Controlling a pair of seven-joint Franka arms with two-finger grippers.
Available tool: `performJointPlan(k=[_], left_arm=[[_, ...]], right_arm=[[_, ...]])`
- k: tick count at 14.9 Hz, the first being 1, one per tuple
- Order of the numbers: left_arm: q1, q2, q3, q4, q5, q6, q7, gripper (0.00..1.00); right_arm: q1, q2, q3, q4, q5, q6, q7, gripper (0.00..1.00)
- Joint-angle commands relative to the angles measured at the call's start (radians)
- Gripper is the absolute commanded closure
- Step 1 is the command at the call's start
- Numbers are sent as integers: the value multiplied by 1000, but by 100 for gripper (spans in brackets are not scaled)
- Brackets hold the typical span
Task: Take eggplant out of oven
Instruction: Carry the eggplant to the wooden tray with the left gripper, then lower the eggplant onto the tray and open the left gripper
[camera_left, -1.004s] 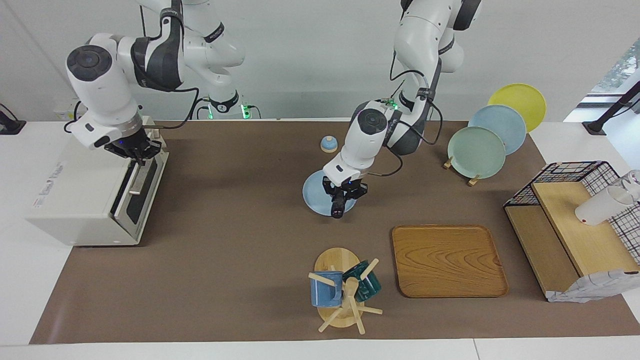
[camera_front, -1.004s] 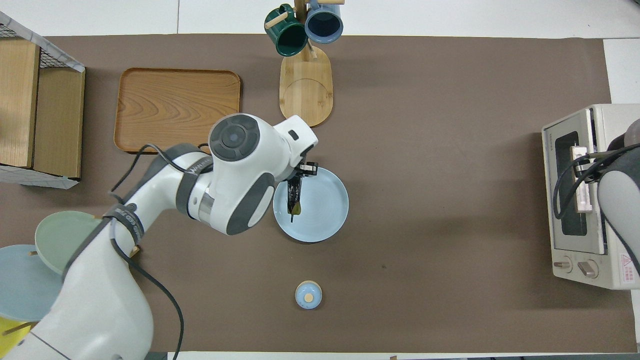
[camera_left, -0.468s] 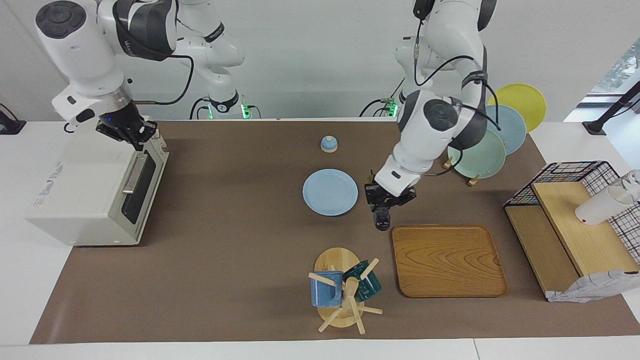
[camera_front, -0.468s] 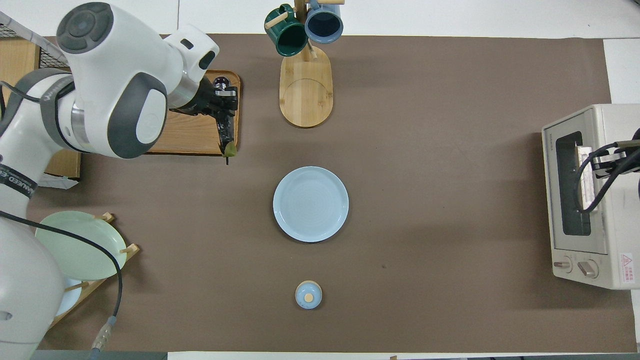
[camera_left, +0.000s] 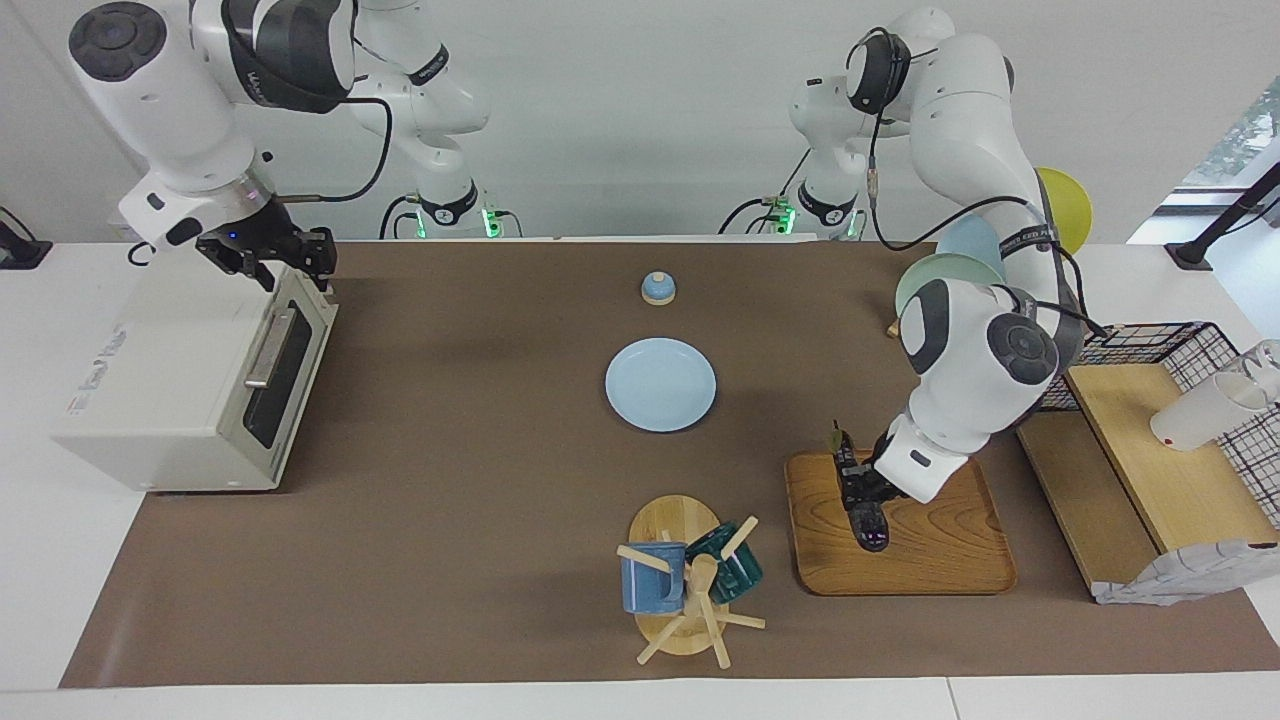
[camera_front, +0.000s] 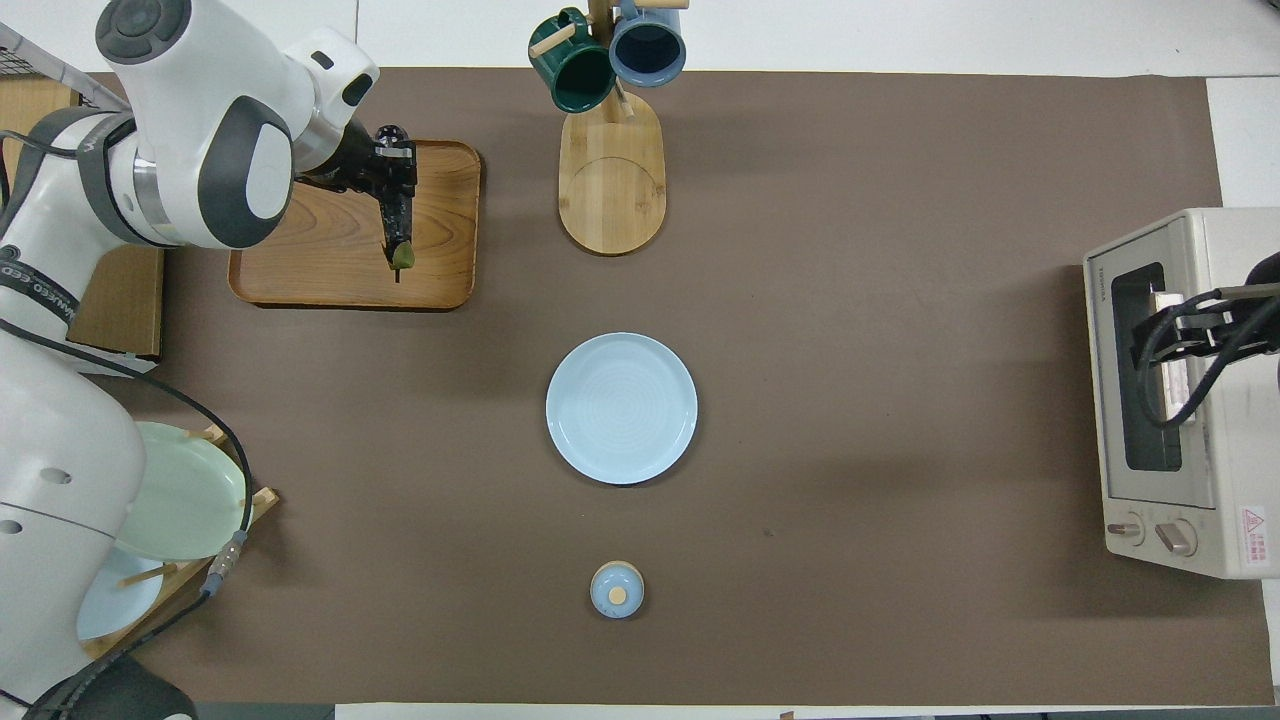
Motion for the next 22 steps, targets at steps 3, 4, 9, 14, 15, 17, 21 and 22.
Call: performJointPlan(k=[3, 4, 9, 14, 15, 17, 21, 22], left_arm=[[8, 4, -8, -57, 74, 79, 23, 100], [12, -7, -8, -86, 76, 99, 24, 100], [15, -47, -8, -180, 84, 141, 49, 100], [37, -47, -8, -97, 84, 11, 52, 0], [38, -54, -6, -86, 85, -2, 52, 0], [54, -125, -8, -97, 76, -14, 50, 0], [92, -280, -8, -101, 71, -193, 49, 0], [98, -309, -8, -101, 73, -235, 49, 0]], right_arm=[[16, -26, -16, 6, 21, -21, -6, 0], [5, -24, -13, 7, 22, -23, -6, 0], [-10, 52, 4, 62, 7, -52, -9, 0], [-15, 49, 0, 118, 25, -100, -11, 0], [-16, 49, 0, 115, 27, -98, -12, 0], [-18, 49, 0, 113, 27, -100, -11, 0], [-18, 49, -3, 115, 27, -90, -4, 0], [-19, 48, -3, 119, 25, -89, -3, 0]])
